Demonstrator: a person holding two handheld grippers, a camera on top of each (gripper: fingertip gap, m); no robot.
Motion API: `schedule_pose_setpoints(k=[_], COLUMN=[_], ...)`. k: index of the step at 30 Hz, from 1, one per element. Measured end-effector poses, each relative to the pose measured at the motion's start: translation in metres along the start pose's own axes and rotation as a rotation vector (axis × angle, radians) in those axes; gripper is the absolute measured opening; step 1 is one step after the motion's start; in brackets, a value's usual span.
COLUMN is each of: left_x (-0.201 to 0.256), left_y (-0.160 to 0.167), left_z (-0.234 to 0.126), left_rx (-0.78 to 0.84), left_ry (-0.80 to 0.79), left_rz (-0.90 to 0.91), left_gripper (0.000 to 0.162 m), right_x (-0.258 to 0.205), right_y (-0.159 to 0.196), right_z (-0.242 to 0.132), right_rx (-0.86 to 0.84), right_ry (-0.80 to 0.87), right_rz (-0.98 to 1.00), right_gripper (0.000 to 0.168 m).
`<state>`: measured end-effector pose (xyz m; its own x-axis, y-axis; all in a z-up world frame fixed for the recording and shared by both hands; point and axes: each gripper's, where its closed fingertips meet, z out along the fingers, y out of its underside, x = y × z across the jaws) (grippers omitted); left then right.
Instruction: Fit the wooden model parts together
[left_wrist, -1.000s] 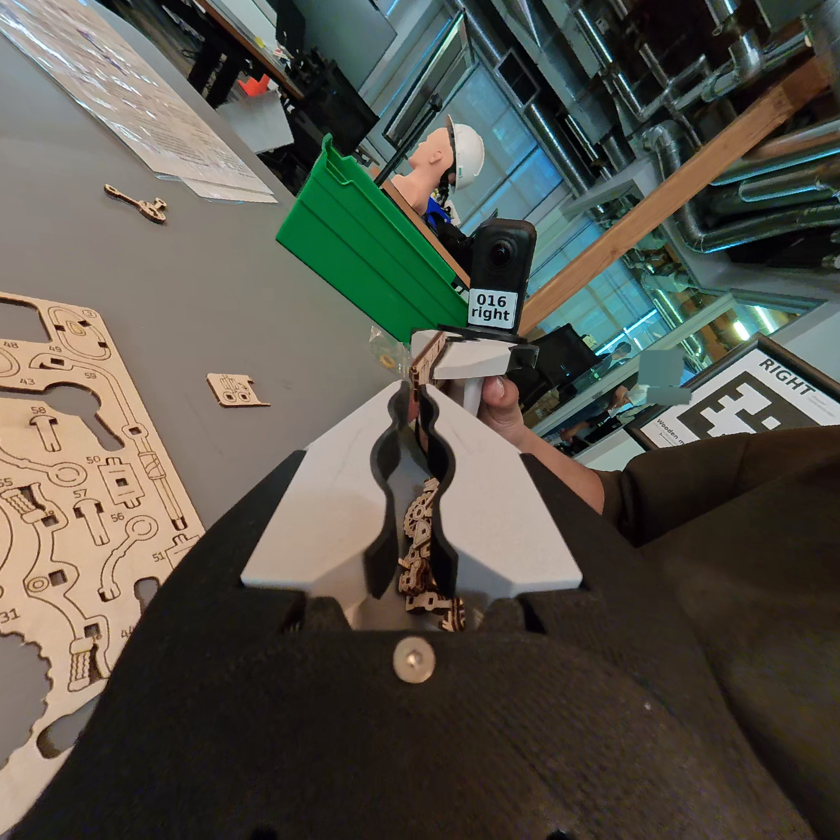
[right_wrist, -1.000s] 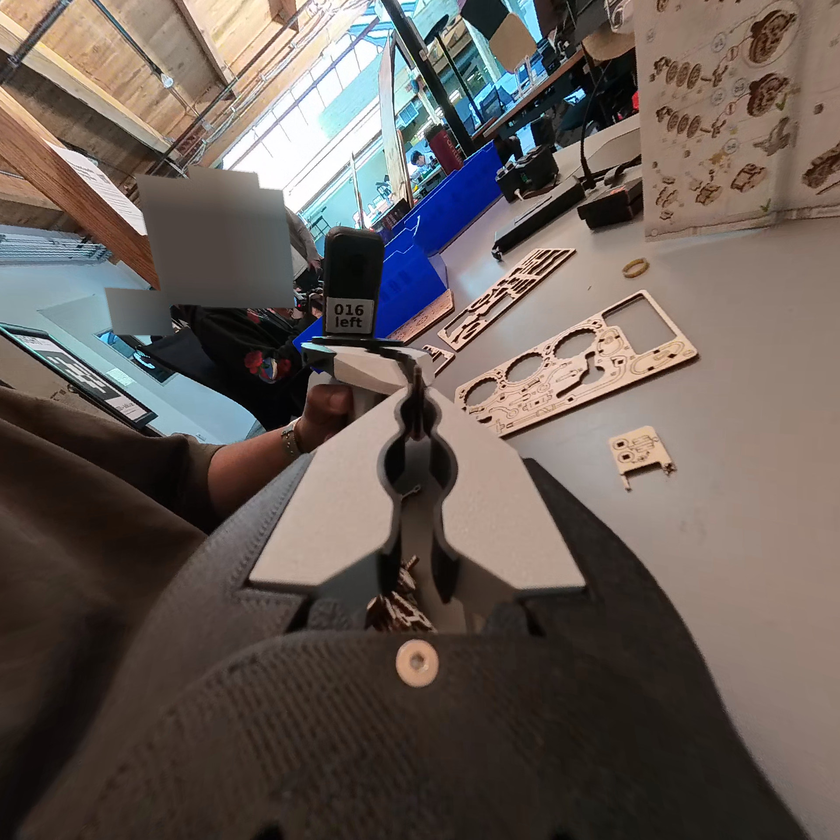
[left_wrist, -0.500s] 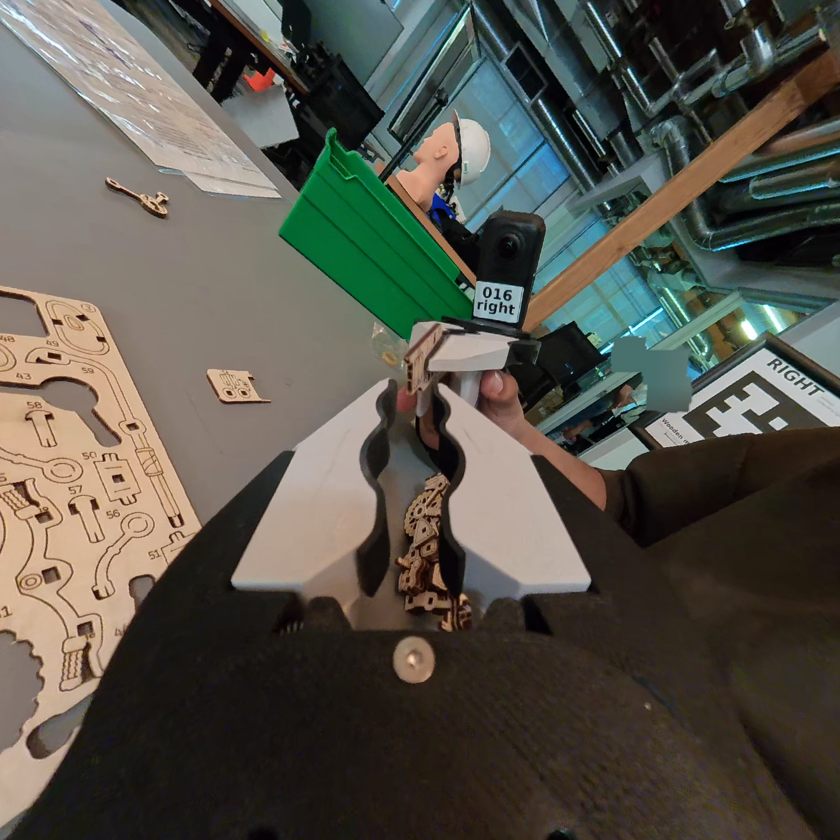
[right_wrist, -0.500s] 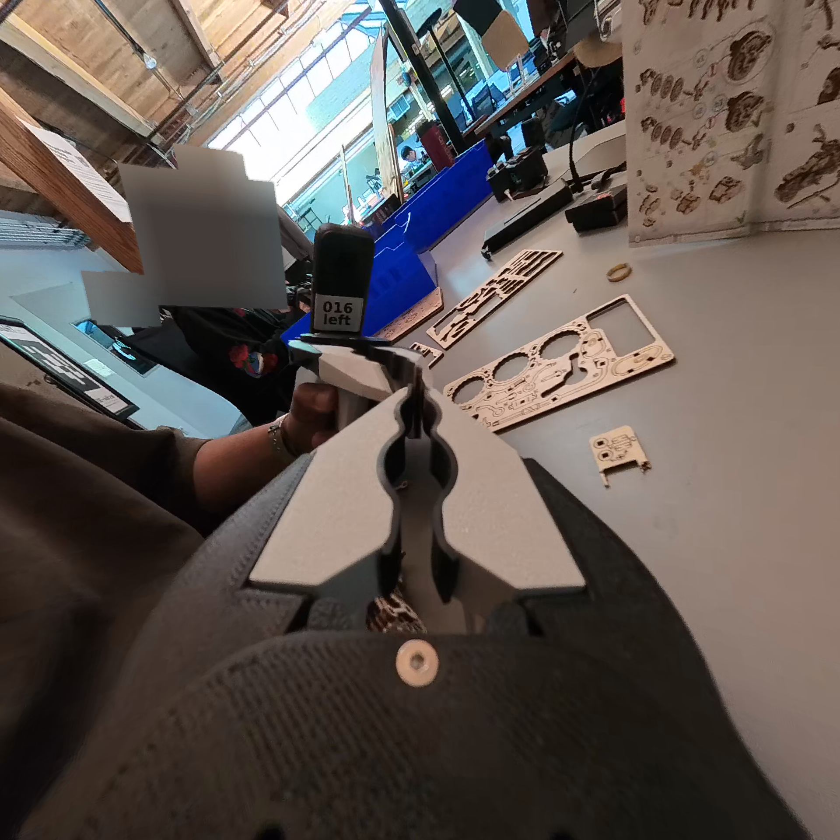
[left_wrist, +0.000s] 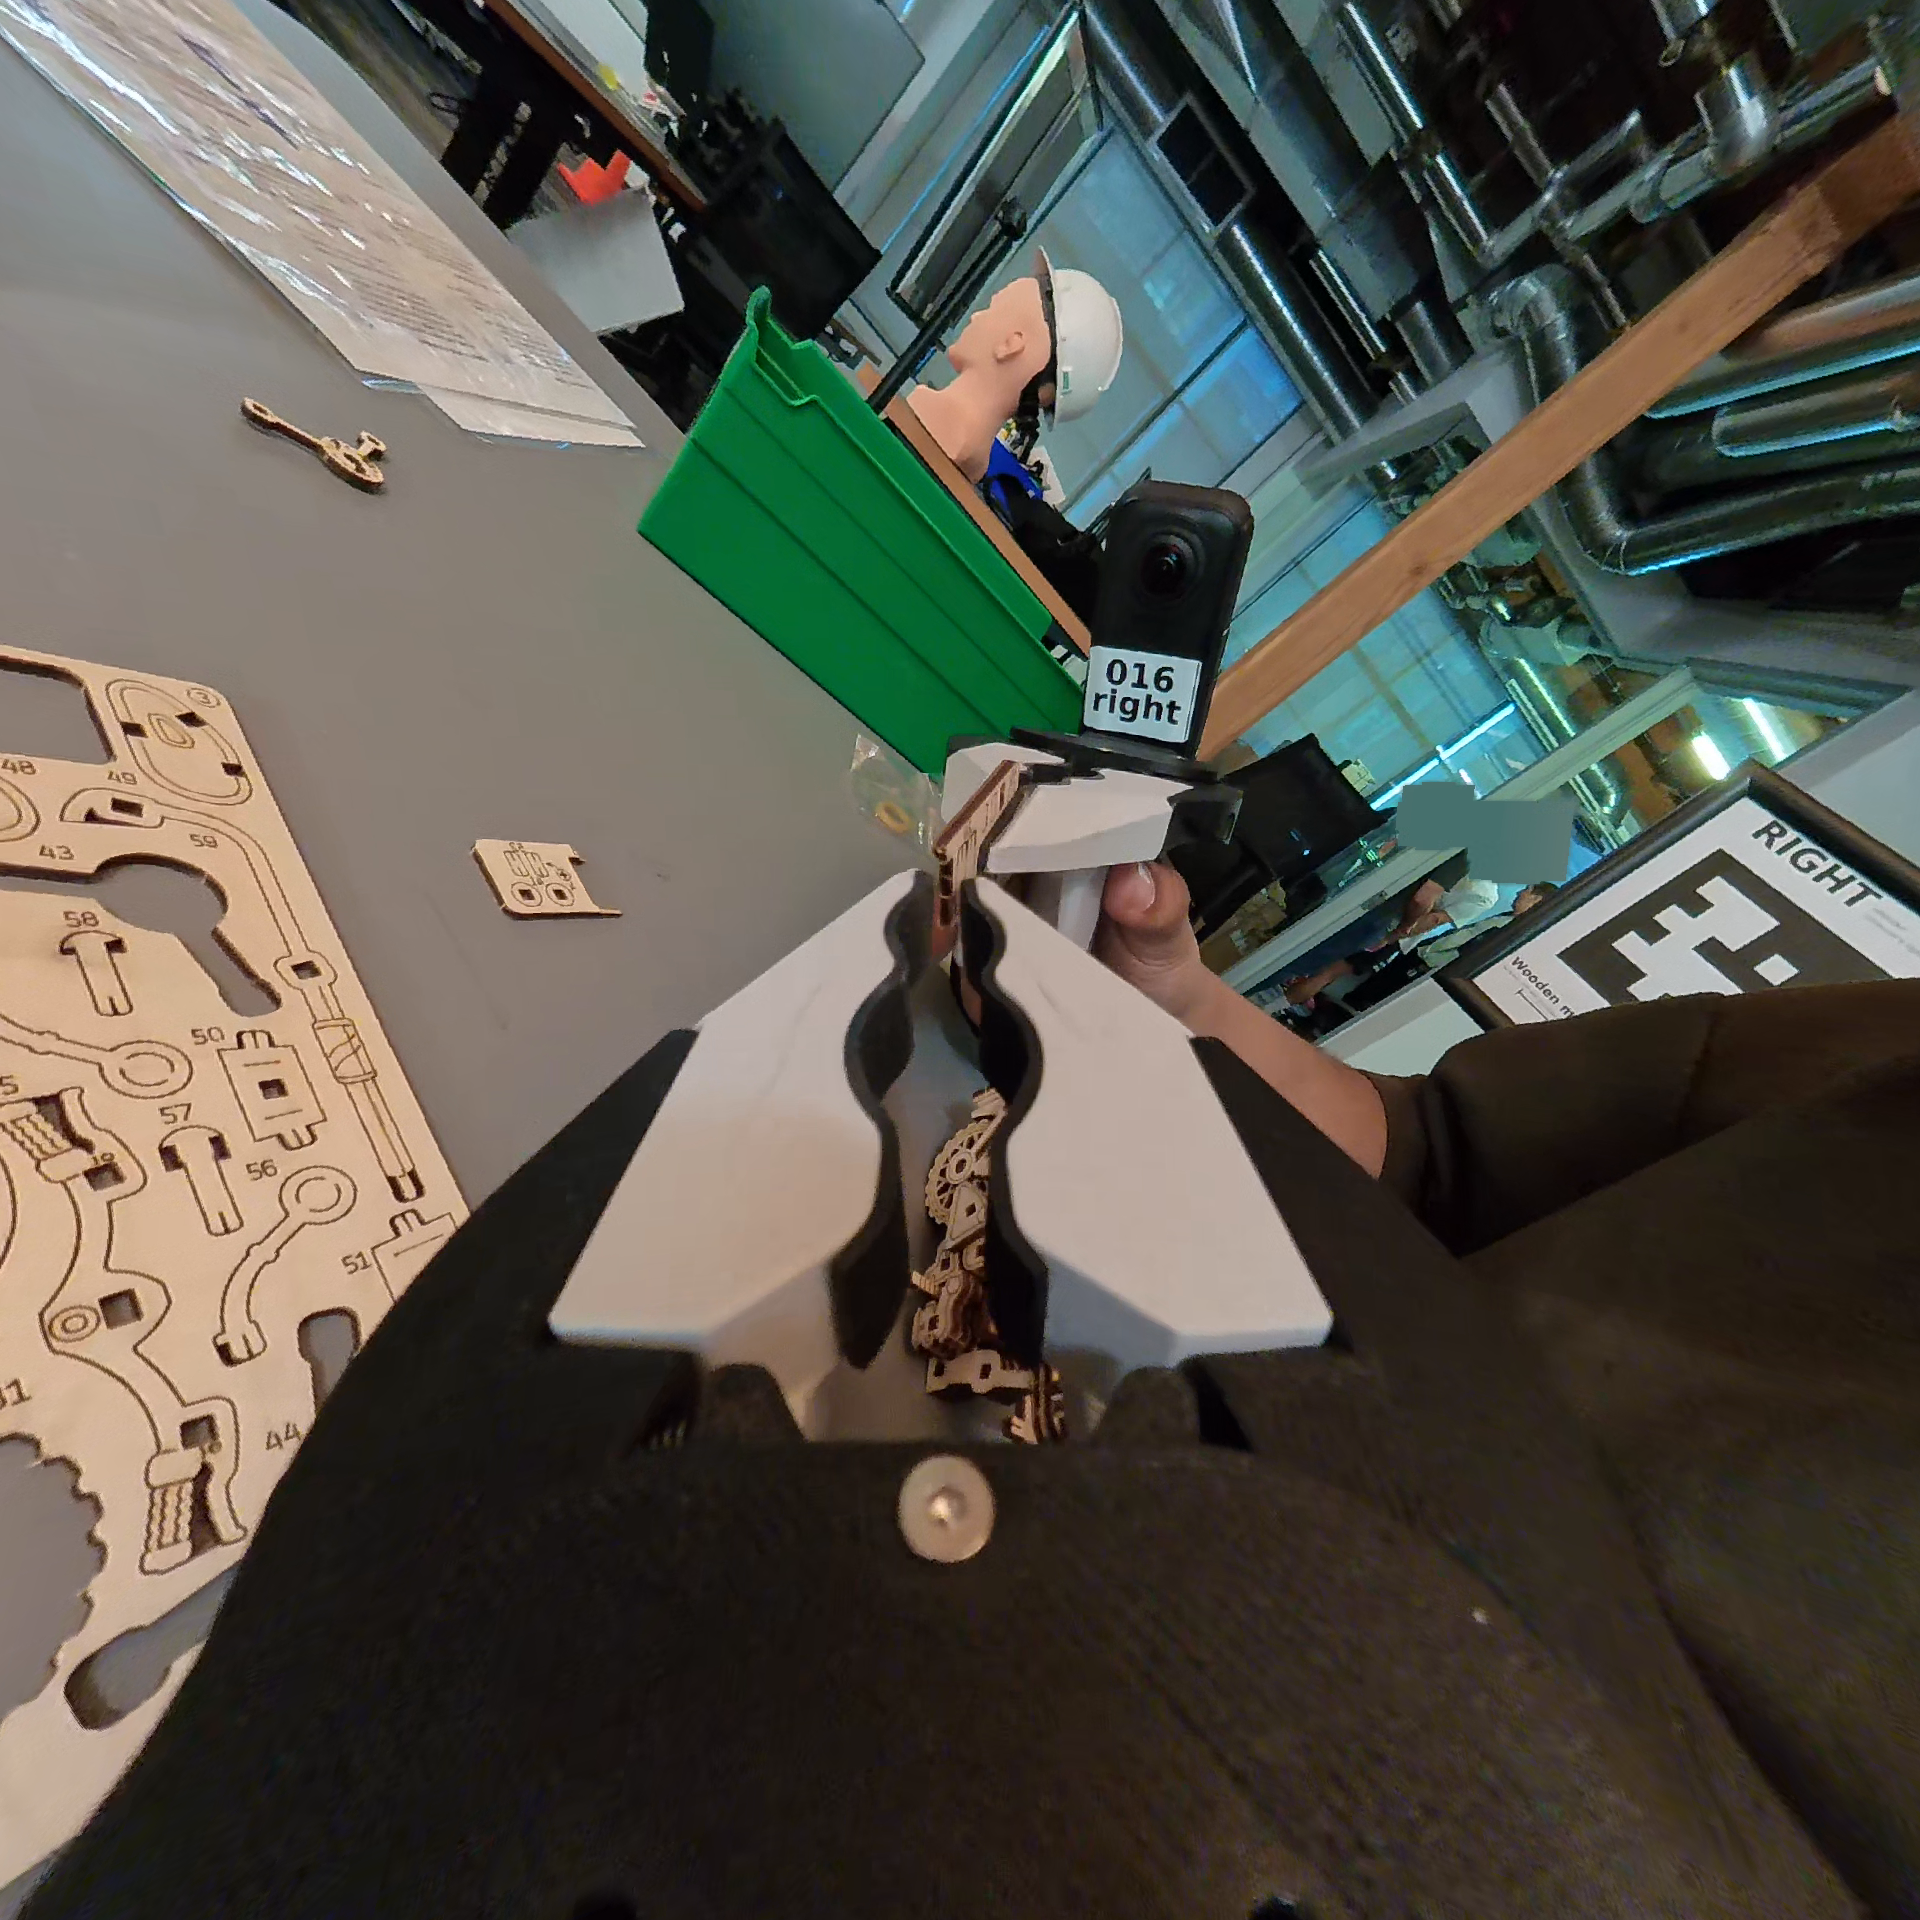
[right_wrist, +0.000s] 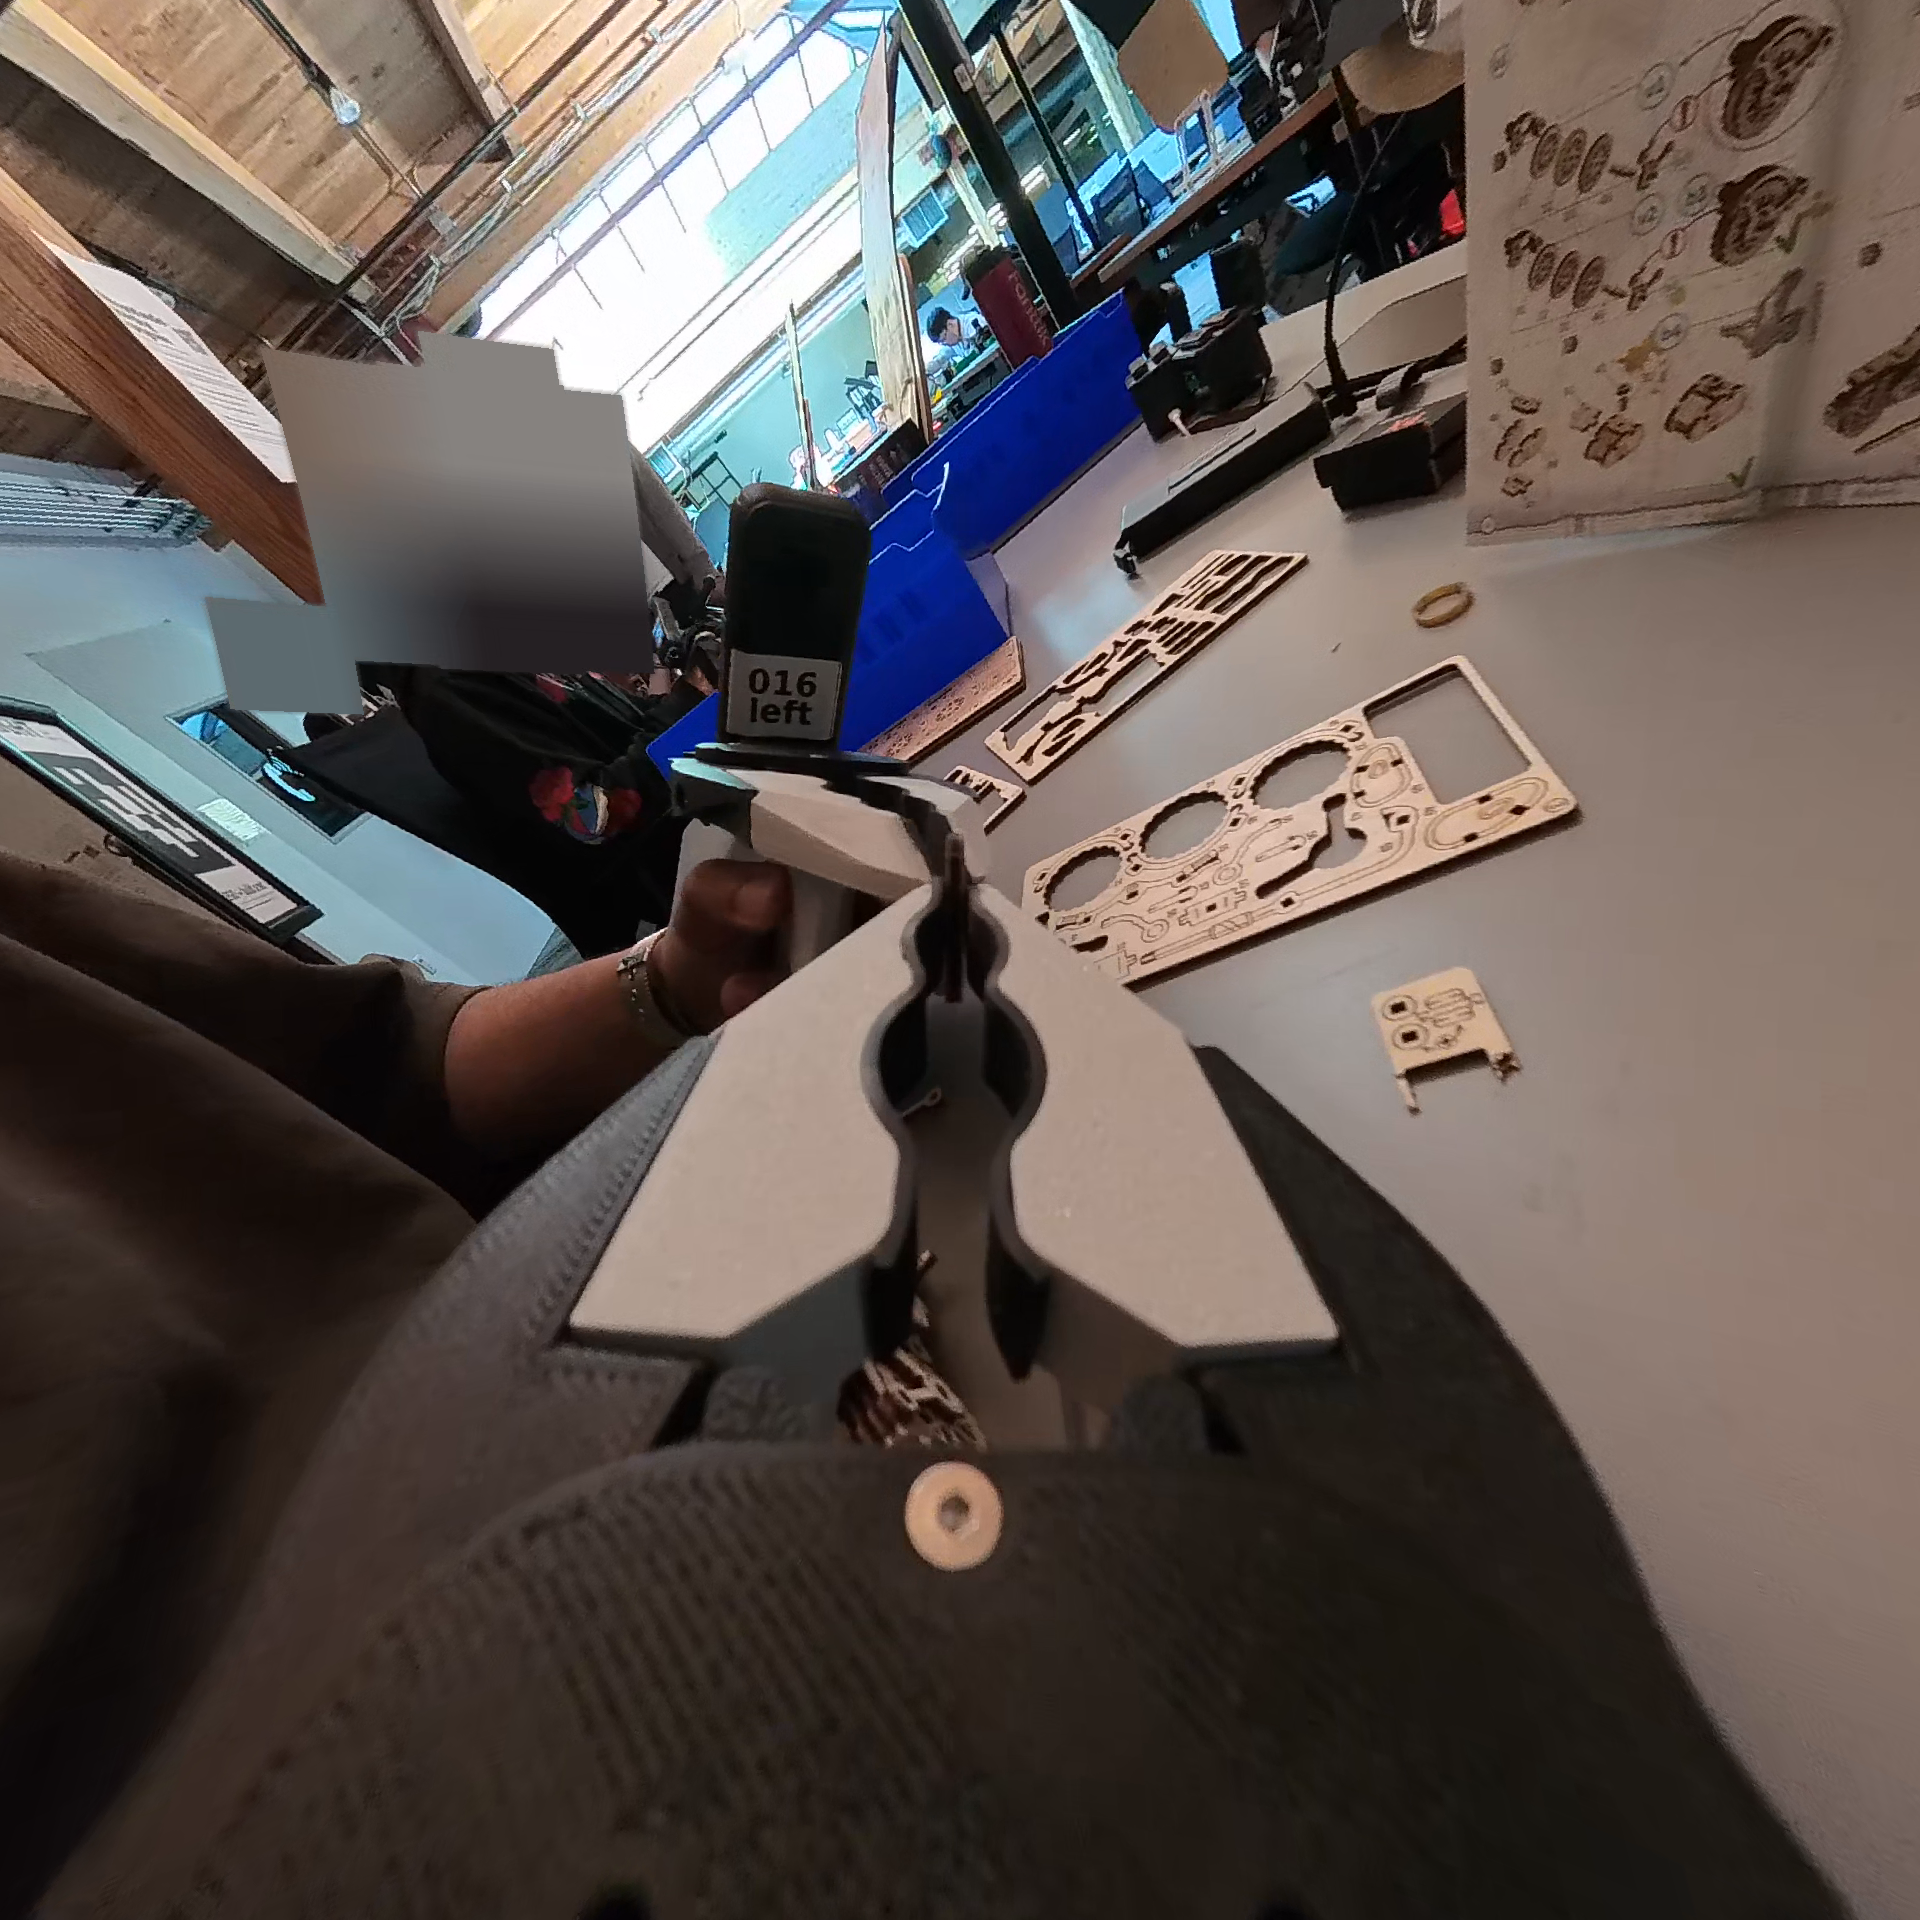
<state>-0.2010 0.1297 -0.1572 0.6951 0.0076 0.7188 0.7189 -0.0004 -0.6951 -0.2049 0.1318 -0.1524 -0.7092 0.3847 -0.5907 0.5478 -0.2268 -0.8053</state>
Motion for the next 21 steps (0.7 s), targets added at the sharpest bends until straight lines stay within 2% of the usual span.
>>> schedule_pose_setpoints(k=[21], left_x=[0.0007], left_y=[0.0021], left_z=[0.0013], left_rx=[-0.01], left_ry=[-0.003], left_rz=[0.02], left_gripper=[0.0], right_x=[0.0017], right_y=[-0.0019], right_z=[-0.0015], right_rx=[0.014], right_ry=[0.0], right_rz=[0.025], right_gripper=[0.001])
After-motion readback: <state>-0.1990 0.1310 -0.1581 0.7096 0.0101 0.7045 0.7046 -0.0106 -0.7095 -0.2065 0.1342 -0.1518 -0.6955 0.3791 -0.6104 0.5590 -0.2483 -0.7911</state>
